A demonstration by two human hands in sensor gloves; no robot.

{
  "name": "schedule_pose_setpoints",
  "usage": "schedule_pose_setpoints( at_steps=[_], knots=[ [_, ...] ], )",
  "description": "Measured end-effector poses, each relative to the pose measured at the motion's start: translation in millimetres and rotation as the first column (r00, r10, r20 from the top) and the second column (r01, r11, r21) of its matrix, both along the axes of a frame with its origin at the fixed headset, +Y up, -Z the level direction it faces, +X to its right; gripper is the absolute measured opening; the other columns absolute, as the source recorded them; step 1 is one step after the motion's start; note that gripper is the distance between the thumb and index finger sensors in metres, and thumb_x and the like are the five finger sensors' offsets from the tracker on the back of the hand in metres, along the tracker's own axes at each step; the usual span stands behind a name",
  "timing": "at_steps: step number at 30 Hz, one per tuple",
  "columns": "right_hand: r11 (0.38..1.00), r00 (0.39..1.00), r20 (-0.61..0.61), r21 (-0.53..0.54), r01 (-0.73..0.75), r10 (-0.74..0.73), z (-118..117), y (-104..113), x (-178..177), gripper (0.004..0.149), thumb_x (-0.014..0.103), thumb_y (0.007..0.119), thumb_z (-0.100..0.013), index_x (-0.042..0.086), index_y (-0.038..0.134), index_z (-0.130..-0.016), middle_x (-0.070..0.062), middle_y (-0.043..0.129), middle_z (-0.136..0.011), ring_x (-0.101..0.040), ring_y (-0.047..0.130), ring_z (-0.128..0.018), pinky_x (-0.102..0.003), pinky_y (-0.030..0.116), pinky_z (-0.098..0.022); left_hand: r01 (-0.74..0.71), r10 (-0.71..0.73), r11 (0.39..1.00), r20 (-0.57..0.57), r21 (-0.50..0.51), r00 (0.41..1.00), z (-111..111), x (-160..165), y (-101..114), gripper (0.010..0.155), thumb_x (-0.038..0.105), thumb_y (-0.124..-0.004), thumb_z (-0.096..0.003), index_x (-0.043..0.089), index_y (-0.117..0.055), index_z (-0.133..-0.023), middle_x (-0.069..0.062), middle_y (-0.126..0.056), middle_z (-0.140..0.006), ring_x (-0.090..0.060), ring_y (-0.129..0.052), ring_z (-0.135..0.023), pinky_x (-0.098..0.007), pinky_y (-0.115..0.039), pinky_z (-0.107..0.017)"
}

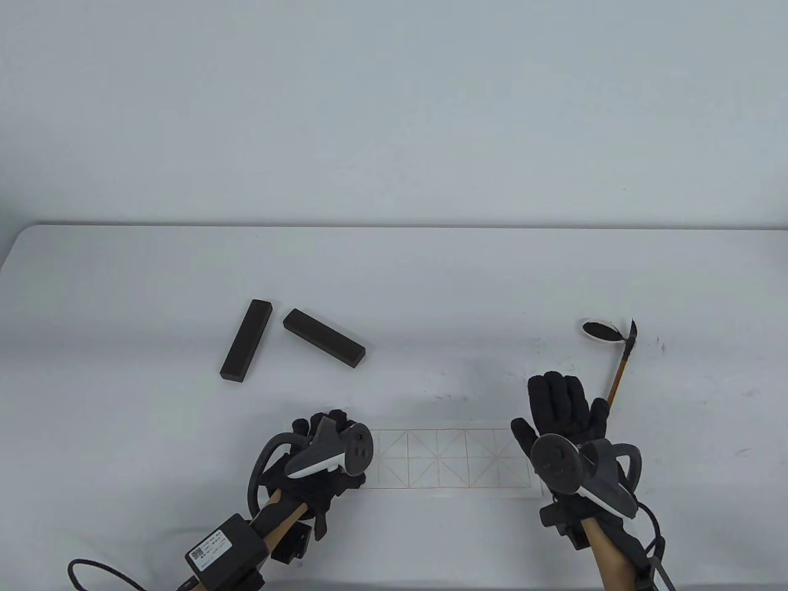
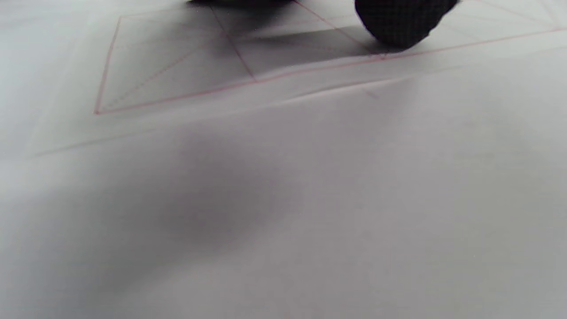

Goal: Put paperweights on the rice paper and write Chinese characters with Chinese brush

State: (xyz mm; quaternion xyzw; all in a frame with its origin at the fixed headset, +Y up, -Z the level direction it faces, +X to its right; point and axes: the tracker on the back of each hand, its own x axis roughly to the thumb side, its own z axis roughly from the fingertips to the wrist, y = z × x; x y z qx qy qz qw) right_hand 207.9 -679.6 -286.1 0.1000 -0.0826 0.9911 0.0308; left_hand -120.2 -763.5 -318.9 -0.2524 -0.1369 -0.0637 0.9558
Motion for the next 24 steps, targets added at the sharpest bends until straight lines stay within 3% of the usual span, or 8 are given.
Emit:
schedule_pose_setpoints(
  at_steps=[10,18,24],
  knots=[
    [1.000,1.000,0.008,-0.005,0.015,-0.015,0.2,1.8,1.2,0.071,0.045,0.051,-0.066,0.000,0.035,-0.119,-0.031,0.035,-0.121,-0.054,0.037,-0.108,-0.079,0.037,-0.068,-0.103,0.102,0.994,-0.029,-0.029,0.994,-3.0,-7.2,5.2,0.085,0.054,-0.055,-0.0576,0.018,-0.012,-0.121,-0.015,-0.010,-0.127,-0.044,-0.018,-0.119,-0.060,-0.016,-0.083],
    [1.000,1.000,0.009,-0.004,0.020,-0.020,0.3,3.0,2.0,0.071,0.045,0.051,-0.066,0.000,0.035,-0.119,-0.031,0.035,-0.121,-0.054,0.037,-0.108,-0.079,0.037,-0.068,-0.145,0.151,0.987,-0.086,0.066,0.985,-7.2,-22.7,27.5,0.084,0.054,-0.054,-0.0581,0.021,-0.010,-0.122,-0.012,-0.006,-0.127,-0.043,-0.014,-0.119,-0.059,-0.013,-0.083],
    [0.999,0.999,0.009,-0.002,0.032,-0.032,0.4,4.4,3.2,0.071,0.045,0.051,-0.066,0.000,0.035,-0.119,-0.031,0.035,-0.121,-0.054,0.036,-0.108,-0.079,0.037,-0.068,-0.151,0.183,0.972,-0.185,0.178,0.966,-18.2,-47.8,62.3,0.084,0.055,-0.054,-0.0575,0.024,-0.009,-0.122,-0.012,-0.003,-0.127,-0.041,-0.009,-0.120,-0.059,-0.010,-0.084]
  ],
)
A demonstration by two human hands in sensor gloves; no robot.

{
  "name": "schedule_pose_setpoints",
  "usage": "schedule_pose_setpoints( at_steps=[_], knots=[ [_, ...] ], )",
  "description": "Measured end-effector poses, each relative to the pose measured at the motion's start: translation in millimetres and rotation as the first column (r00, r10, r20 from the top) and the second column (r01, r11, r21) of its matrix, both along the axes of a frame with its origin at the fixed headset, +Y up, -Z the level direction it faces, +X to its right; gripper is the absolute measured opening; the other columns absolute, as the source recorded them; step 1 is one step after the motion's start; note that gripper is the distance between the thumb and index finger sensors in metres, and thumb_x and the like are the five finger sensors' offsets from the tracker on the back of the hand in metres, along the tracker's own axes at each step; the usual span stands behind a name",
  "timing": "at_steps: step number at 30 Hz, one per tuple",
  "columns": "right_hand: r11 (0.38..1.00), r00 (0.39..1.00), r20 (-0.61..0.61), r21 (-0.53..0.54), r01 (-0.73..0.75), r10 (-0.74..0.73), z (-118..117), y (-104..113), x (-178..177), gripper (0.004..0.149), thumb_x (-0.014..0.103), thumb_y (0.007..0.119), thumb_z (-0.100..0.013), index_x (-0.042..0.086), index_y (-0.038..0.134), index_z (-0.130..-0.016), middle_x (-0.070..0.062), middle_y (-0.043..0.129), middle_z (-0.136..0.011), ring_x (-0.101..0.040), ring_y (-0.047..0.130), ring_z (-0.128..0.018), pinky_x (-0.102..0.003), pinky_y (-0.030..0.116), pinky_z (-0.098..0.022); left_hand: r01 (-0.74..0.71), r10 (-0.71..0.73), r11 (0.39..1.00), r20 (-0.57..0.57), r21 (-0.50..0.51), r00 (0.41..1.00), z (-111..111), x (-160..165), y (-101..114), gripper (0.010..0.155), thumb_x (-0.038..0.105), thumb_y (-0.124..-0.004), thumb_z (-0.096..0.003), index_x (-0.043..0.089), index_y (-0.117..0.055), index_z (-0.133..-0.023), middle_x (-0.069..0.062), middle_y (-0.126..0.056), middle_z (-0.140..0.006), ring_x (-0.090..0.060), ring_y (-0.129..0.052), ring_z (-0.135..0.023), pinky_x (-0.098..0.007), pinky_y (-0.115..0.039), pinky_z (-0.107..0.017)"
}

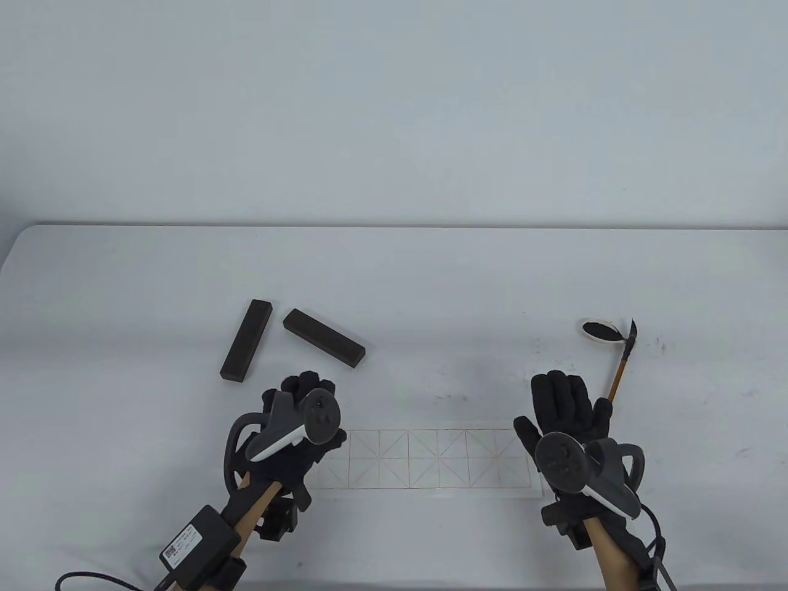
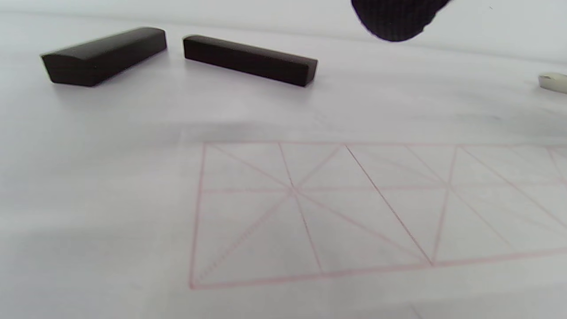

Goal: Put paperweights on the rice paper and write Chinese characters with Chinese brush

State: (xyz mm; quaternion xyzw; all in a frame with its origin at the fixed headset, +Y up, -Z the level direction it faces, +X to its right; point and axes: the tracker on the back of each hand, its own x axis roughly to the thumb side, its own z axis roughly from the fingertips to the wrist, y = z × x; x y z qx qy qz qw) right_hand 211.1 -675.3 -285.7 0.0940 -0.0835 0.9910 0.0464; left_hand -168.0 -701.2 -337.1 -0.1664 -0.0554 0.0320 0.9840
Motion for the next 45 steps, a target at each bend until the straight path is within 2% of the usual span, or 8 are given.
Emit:
schedule_pose_setpoints(
  at_steps=[6,9,14,18,22,30,34,45],
  knots=[
    [1.000,1.000,-0.001,0.000,0.005,-0.005,0.1,0.3,0.4,0.071,0.045,0.051,-0.066,0.000,0.035,-0.119,-0.031,0.035,-0.121,-0.054,0.036,-0.108,-0.079,0.037,-0.068,-0.038,0.049,0.997,-0.198,0.063,0.979,-26.3,-30.2,46.0,0.085,0.057,-0.056,-0.0564,0.031,-0.008,-0.121,-0.004,0.002,-0.128,-0.035,-0.002,-0.122,-0.056,-0.004,-0.086],
    [1.000,1.000,0.000,-0.001,0.005,-0.005,0.1,-0.1,0.6,0.071,0.045,0.051,-0.066,0.000,0.035,-0.119,-0.031,0.035,-0.121,-0.055,0.036,-0.108,-0.079,0.037,-0.068,-0.013,0.045,0.995,-0.338,0.095,0.940,-46.8,-45.1,65.3,0.086,0.060,-0.056,-0.0548,0.035,-0.007,-0.121,-0.001,0.003,-0.129,-0.033,-0.001,-0.124,-0.057,-0.002,-0.088],
    [1.000,1.000,0.003,-0.001,0.005,-0.005,0.1,0.0,1.2,0.071,0.045,0.051,-0.066,0.000,0.035,-0.119,-0.031,0.035,-0.121,-0.054,0.037,-0.108,-0.079,0.037,-0.068,0.070,-0.014,0.993,-0.499,0.094,0.867,-84.2,-67.3,75.0,0.085,0.062,-0.054,-0.0536,0.041,-0.006,-0.120,0.003,0.003,-0.131,-0.030,-0.004,-0.127,-0.059,-0.004,-0.089],
    [1.000,1.000,0.005,-0.002,0.010,-0.010,-0.1,0.2,2.1,0.071,0.045,0.051,-0.066,0.000,0.035,-0.119,-0.031,0.035,-0.121,-0.054,0.037,-0.108,-0.079,0.037,-0.068,0.082,-0.061,0.997,-0.607,0.006,0.792,-112.4,-84.5,60.2,0.083,0.063,-0.053,-0.0536,0.046,-0.005,-0.119,0.006,0.002,-0.132,-0.027,-0.007,-0.129,-0.059,-0.004,-0.092],
    [1.000,1.000,0.008,0.001,0.019,-0.019,0.2,1.6,3.8,0.071,0.045,0.051,-0.066,0.000,0.035,-0.119,-0.031,0.035,-0.121,-0.054,0.037,-0.108,-0.079,0.037,-0.068,0.051,-0.094,0.995,-0.665,-0.083,0.740,-134.9,-101.5,25.6,0.080,0.063,-0.053,-0.0543,0.048,-0.008,-0.119,0.005,-0.007,-0.134,-0.027,-0.023,-0.129,-0.051,-0.017,-0.096],
    [1.000,1.000,0.008,-0.007,0.022,-0.022,-0.2,2.1,4.5,0.071,0.045,0.051,-0.066,0.000,0.036,-0.119,-0.031,0.035,-0.121,-0.055,0.037,-0.108,-0.079,0.037,-0.068,-0.037,-0.100,0.984,-0.701,-0.177,0.706,-144.9,-114.1,-23.5,0.078,0.063,-0.053,-0.0547,0.047,-0.016,-0.121,0.006,-0.028,-0.134,-0.025,-0.043,-0.122,-0.048,-0.035,-0.096],
    [1.000,1.000,0.010,-0.013,0.015,-0.015,-0.4,2.2,4.1,0.071,0.045,0.051,-0.066,0.000,0.035,-0.119,-0.032,0.035,-0.121,-0.055,0.037,-0.108,-0.079,0.037,-0.067,-0.059,-0.100,0.979,-0.707,-0.197,0.700,-146.9,-113.6,-34.7,0.077,0.062,-0.056,-0.0542,0.046,-0.023,-0.122,0.006,-0.039,-0.131,-0.024,-0.052,-0.116,-0.046,-0.041,-0.094],
    [1.000,1.000,0.007,-0.015,0.013,-0.013,-0.9,1.9,3.2,0.071,0.045,0.051,-0.066,-0.001,0.036,-0.119,-0.032,0.036,-0.121,-0.055,0.037,-0.108,-0.079,0.037,-0.067,0.025,-0.173,0.976,-0.694,-0.217,0.699,-150.4,-104.0,-38.7,0.074,0.056,-0.061,-0.0558,0.045,-0.029,-0.122,0.008,-0.043,-0.126,-0.018,-0.062,-0.107,-0.042,-0.047,-0.092]
  ],
)
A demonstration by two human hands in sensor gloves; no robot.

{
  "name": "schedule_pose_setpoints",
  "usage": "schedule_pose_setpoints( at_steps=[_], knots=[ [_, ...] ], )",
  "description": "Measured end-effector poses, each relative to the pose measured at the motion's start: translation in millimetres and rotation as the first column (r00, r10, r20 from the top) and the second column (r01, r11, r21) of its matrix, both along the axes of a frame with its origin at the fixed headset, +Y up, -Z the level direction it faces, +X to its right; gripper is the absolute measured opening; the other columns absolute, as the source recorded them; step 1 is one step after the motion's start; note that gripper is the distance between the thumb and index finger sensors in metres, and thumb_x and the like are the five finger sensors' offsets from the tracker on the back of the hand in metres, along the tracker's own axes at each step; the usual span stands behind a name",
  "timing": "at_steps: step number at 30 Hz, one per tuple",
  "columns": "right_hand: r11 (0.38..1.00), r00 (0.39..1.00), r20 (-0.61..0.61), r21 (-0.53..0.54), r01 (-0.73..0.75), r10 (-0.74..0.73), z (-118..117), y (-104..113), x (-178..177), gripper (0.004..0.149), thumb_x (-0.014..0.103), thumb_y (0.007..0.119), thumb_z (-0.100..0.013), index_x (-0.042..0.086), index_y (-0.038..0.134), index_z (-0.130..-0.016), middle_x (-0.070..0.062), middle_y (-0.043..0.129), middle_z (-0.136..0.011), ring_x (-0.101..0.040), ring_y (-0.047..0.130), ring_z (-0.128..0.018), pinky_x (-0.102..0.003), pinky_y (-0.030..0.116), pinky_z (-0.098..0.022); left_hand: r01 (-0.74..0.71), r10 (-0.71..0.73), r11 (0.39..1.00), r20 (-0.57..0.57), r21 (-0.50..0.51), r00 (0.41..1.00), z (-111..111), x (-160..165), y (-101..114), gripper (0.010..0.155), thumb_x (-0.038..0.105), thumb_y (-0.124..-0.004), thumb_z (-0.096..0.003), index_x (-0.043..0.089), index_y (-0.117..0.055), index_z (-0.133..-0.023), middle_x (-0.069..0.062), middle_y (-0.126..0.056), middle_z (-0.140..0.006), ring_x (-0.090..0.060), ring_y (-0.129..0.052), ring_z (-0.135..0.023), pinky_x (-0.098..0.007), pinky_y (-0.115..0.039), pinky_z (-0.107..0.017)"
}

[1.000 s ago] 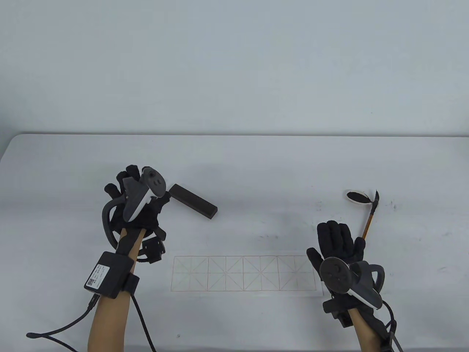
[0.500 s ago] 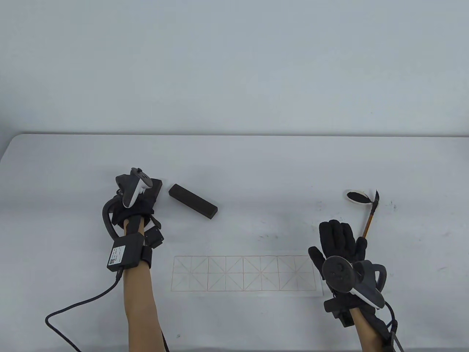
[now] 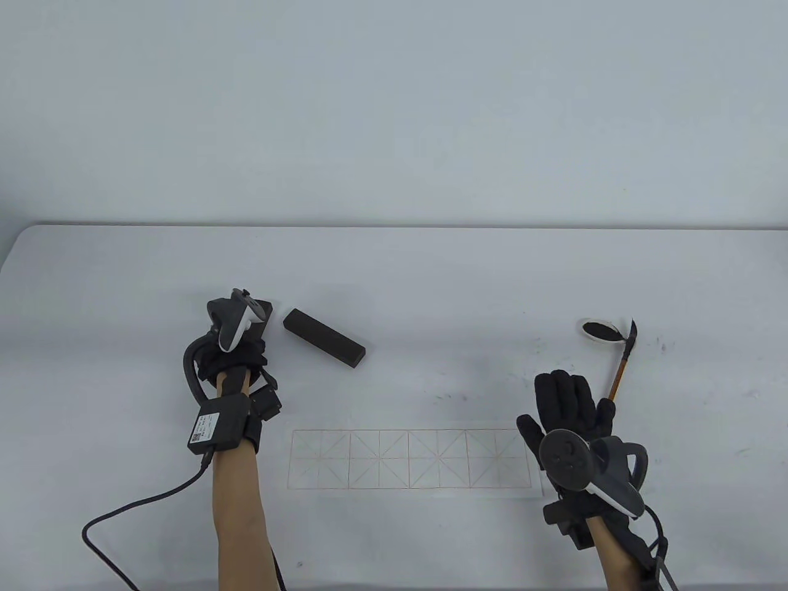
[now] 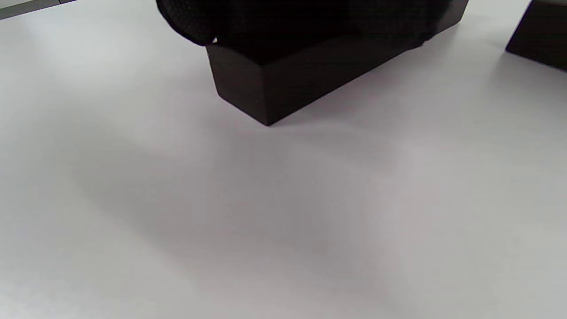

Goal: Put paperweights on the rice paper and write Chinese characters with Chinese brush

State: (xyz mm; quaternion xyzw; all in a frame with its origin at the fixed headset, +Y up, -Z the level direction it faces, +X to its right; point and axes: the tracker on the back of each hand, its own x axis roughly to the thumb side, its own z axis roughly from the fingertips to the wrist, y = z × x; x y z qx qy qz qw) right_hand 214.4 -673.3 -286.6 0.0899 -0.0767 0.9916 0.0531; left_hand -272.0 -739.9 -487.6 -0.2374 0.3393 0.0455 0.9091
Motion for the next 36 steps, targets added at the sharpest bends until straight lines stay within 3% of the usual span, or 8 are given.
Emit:
schedule_pose_setpoints(
  at_steps=[2,3,15,20,23,28,36],
  knots=[
    [1.000,1.000,-0.002,-0.001,0.000,0.000,0.0,0.0,-0.3,0.071,0.045,0.051,-0.066,-0.001,0.036,-0.119,-0.032,0.036,-0.121,-0.055,0.037,-0.108,-0.079,0.037,-0.067,0.007,-0.007,1.000,0.000,-0.003,1.000,-0.5,0.8,0.3,0.074,0.056,-0.061,-0.0562,0.044,-0.030,-0.122,0.008,-0.045,-0.124,-0.023,-0.063,-0.105,-0.042,-0.048,-0.092],
    [1.000,1.000,-0.002,0.000,0.001,-0.001,0.0,0.2,-0.3,0.071,0.045,0.051,-0.066,0.000,0.036,-0.119,-0.031,0.036,-0.121,-0.055,0.037,-0.108,-0.079,0.037,-0.067,0.009,-0.009,1.000,0.000,-0.005,1.000,-0.6,1.0,0.4,0.073,0.056,-0.061,-0.0563,0.044,-0.030,-0.122,0.009,-0.045,-0.124,-0.018,-0.063,-0.106,-0.042,-0.048,-0.092],
    [1.000,1.000,-0.004,0.002,0.012,-0.012,-0.3,0.3,0.0,0.071,0.045,0.051,-0.066,0.000,0.036,-0.119,-0.032,0.036,-0.121,-0.055,0.037,-0.108,-0.079,0.037,-0.067,0.018,-0.018,1.000,-0.011,0.010,1.000,3.1,5.0,4.1,0.076,0.060,-0.065,-0.0532,0.041,-0.036,-0.120,0.010,-0.048,-0.120,-0.016,-0.068,-0.100,-0.038,-0.053,-0.090],
    [1.000,1.000,-0.011,0.009,0.010,-0.010,0.3,0.2,-0.7,0.071,0.045,0.051,-0.066,0.000,0.036,-0.119,-0.032,0.036,-0.121,-0.055,0.037,-0.108,-0.079,0.037,-0.067,0.115,-0.116,0.991,0.013,0.074,0.993,8.1,12.6,4.5,0.076,0.064,-0.062,-0.0532,0.037,-0.038,-0.120,0.008,-0.051,-0.118,-0.012,-0.073,-0.095,-0.036,-0.059,-0.087],
    [1.000,1.000,-0.016,0.013,0.013,-0.013,0.9,0.5,-1.1,0.071,0.045,0.051,-0.066,-0.001,0.035,-0.119,-0.032,0.036,-0.121,-0.055,0.037,-0.108,-0.079,0.037,-0.067,0.135,-0.145,0.980,0.057,0.144,0.988,16.3,15.6,15.6,0.076,0.064,-0.063,-0.0514,0.033,-0.045,-0.119,0.005,-0.058,-0.114,-0.012,-0.079,-0.089,-0.036,-0.066,-0.081],
    [1.000,1.000,-0.022,0.026,0.017,-0.017,1.9,0.7,-1.1,0.071,0.045,0.051,-0.066,0.000,0.035,-0.119,-0.031,0.035,-0.121,-0.055,0.037,-0.108,-0.079,0.037,-0.067,0.162,-0.227,0.934,0.179,0.318,0.957,44.3,22.9,46.2,0.077,0.063,-0.066,-0.0483,0.023,-0.059,-0.114,-0.004,-0.071,-0.104,-0.013,-0.091,-0.074,-0.036,-0.078,-0.067],
    [0.999,0.999,-0.023,0.030,0.033,-0.032,3.0,0.6,-0.4,0.071,0.045,0.051,-0.066,0.000,0.035,-0.119,-0.031,0.035,-0.121,-0.055,0.037,-0.108,-0.079,0.037,-0.068,0.105,-0.229,0.920,0.299,0.378,0.927,109.5,43.3,74.6,0.078,0.064,-0.066,-0.0483,0.020,-0.062,-0.113,-0.005,-0.075,-0.100,-0.012,-0.094,-0.068,-0.034,-0.082,-0.061]
  ],
)
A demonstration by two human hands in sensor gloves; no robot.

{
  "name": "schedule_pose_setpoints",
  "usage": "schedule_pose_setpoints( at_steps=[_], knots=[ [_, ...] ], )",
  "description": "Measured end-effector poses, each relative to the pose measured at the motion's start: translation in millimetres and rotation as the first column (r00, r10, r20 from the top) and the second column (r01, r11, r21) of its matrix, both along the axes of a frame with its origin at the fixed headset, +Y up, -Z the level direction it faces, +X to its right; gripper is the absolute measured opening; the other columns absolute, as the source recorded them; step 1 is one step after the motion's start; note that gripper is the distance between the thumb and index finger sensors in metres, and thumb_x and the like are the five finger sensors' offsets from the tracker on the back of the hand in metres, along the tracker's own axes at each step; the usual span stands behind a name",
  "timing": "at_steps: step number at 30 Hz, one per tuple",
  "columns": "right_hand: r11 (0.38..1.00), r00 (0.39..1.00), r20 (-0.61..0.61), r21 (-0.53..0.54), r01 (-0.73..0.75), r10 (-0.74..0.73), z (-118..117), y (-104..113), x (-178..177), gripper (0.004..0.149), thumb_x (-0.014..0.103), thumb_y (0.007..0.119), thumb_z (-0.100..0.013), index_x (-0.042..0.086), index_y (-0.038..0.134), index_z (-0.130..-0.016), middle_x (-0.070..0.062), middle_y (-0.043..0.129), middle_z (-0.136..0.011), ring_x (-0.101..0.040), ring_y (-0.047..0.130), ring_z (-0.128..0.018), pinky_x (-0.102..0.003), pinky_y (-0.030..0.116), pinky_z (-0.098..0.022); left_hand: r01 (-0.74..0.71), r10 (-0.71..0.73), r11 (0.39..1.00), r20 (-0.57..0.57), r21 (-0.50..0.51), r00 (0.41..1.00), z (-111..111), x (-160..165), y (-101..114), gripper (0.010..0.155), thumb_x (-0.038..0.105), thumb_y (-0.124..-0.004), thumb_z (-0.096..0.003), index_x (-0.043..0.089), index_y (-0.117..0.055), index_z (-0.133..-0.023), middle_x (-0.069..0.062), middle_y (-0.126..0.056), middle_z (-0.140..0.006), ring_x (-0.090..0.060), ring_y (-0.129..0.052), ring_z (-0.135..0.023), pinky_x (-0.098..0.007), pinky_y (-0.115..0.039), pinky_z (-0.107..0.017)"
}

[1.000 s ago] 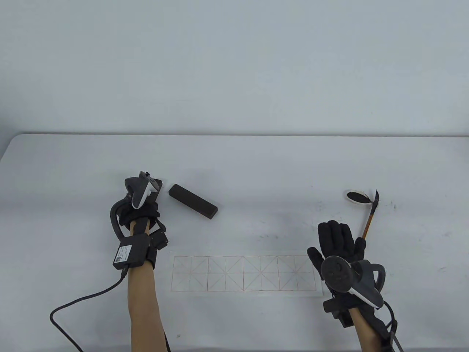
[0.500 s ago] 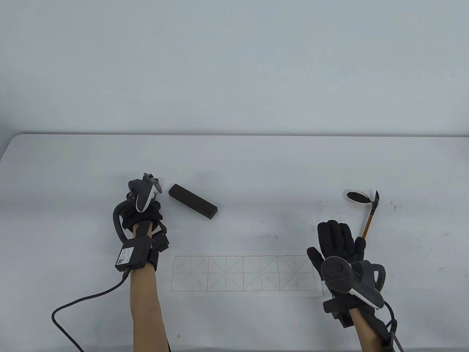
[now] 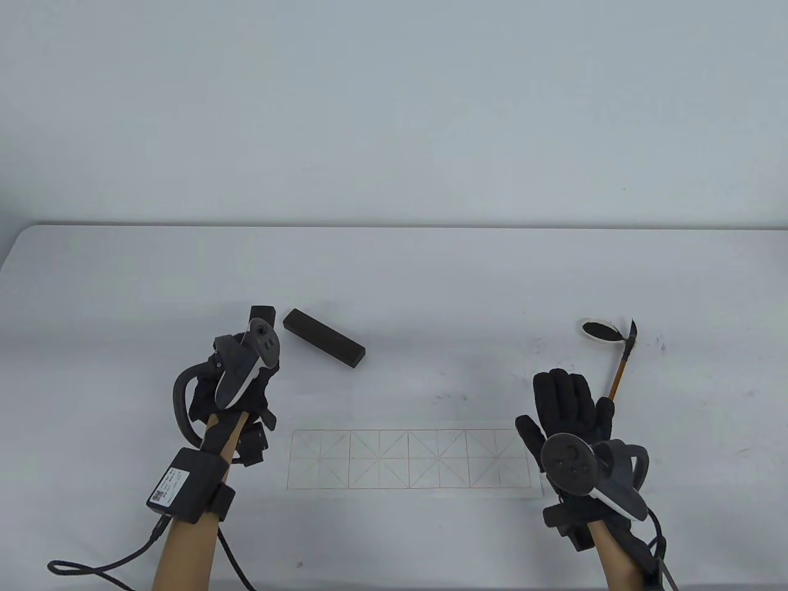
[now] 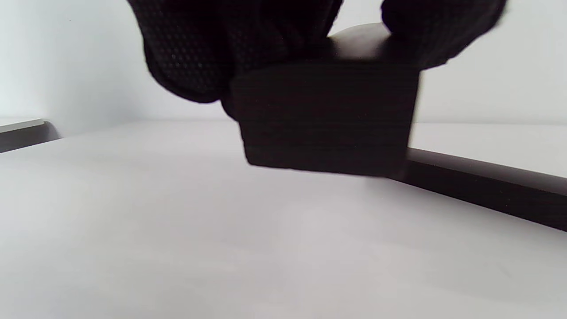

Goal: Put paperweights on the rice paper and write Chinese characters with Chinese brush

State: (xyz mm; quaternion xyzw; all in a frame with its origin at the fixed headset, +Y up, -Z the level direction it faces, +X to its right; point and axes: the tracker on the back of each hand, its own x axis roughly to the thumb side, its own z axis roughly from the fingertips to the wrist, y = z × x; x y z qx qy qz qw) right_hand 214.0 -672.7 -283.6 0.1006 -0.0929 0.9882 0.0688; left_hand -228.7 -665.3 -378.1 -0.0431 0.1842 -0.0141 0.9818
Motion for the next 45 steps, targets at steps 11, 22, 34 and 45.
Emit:
schedule_pose_setpoints(
  at_steps=[11,22,34,45],
  knots=[
    [1.000,1.000,-0.009,0.013,0.011,-0.011,3.0,1.2,0.1,0.071,0.045,0.051,-0.066,0.000,0.035,-0.119,-0.031,0.035,-0.121,-0.054,0.037,-0.108,-0.079,0.037,-0.068,-0.020,0.032,0.991,0.089,-0.130,0.995,58.6,13.3,-31.2,0.077,0.063,-0.065,-0.0493,0.018,-0.063,-0.112,-0.006,-0.075,-0.099,-0.012,-0.095,-0.067,-0.034,-0.082,-0.060],
    [1.000,1.000,-0.010,0.010,0.007,-0.007,3.6,1.5,-0.1,0.071,0.045,0.051,-0.066,0.000,0.035,-0.119,-0.032,0.035,-0.121,-0.054,0.037,-0.108,-0.079,0.037,-0.068,-0.058,0.071,0.977,0.056,-0.206,0.996,74.2,12.5,-63.1,0.078,0.063,-0.065,-0.0495,0.017,-0.064,-0.111,-0.007,-0.077,-0.097,-0.011,-0.100,-0.063,-0.031,-0.086,-0.055],
    [1.000,1.000,-0.008,0.007,0.005,-0.005,3.8,2.2,-0.4,0.072,0.045,0.051,-0.066,0.000,0.035,-0.119,-0.031,0.035,-0.121,-0.055,0.037,-0.108,-0.079,0.037,-0.068,-0.028,0.040,0.975,0.049,-0.222,0.998,77.7,16.3,-76.6,0.077,0.064,-0.065,-0.0493,0.017,-0.064,-0.111,-0.007,-0.077,-0.096,-0.011,-0.100,-0.061,-0.031,-0.087,-0.053],
    [1.000,1.000,-0.002,0.003,0.006,-0.006,3.7,2.9,-0.2,0.071,0.045,0.051,-0.066,0.000,0.035,-0.119,-0.031,0.035,-0.121,-0.055,0.037,-0.108,-0.079,0.037,-0.068,-0.022,0.034,0.973,0.048,-0.229,0.998,78.0,18.0,-76.3,0.077,0.063,-0.065,-0.0492,0.017,-0.062,-0.111,-0.007,-0.075,-0.098,-0.011,-0.099,-0.061,-0.031,-0.086,-0.053]
  ],
)
